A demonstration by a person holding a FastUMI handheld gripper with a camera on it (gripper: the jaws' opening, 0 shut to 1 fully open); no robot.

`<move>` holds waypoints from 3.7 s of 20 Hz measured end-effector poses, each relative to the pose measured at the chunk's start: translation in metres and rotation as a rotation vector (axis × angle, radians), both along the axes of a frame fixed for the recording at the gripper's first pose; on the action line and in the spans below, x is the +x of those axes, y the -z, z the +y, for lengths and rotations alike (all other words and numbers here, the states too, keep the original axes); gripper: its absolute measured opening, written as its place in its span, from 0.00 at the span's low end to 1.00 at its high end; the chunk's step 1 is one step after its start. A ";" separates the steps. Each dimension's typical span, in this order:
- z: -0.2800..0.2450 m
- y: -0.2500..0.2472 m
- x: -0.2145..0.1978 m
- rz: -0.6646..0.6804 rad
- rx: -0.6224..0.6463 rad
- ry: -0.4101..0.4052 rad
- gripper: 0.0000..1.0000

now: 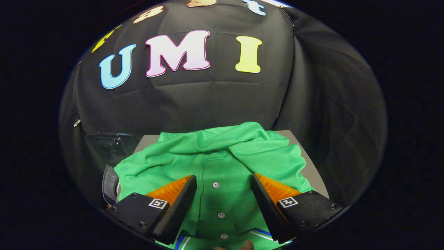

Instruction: Put the clothes into the washing machine and then close the washing machine lid.

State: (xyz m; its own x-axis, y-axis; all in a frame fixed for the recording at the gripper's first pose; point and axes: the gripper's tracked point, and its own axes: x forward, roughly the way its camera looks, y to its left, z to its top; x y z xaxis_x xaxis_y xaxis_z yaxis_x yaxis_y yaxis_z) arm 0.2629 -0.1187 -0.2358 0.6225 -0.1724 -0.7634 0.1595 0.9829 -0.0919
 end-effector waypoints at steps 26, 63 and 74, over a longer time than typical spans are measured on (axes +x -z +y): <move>0.032 -0.122 -0.017 -0.189 0.167 -0.082 0.05; 0.372 -0.094 0.004 -0.190 0.369 -0.541 0.05; 0.404 0.044 0.008 0.028 0.353 -0.594 0.05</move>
